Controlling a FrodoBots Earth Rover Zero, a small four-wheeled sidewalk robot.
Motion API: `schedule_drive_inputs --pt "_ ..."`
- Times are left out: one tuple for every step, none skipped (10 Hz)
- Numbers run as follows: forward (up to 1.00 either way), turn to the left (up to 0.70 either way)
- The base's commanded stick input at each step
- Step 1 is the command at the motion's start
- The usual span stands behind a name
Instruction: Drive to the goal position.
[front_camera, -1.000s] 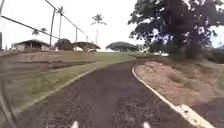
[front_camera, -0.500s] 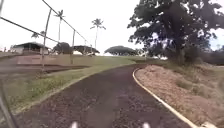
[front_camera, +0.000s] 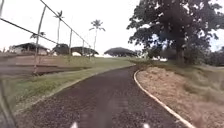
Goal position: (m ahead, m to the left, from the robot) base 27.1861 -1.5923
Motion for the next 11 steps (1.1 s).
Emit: schedule_drive_inputs --pt "0.85 0.00" --pt "0.85 0.00" --pt "0.85 0.00" --pt "0.85 0.00" --pt "0.85 0.00" --pt "0.85 0.00" --pt "0.85 0.00" --pt "0.85 0.00" --pt "0.85 0.00" --pt "0.85 0.00" --pt "0.85 0.00"
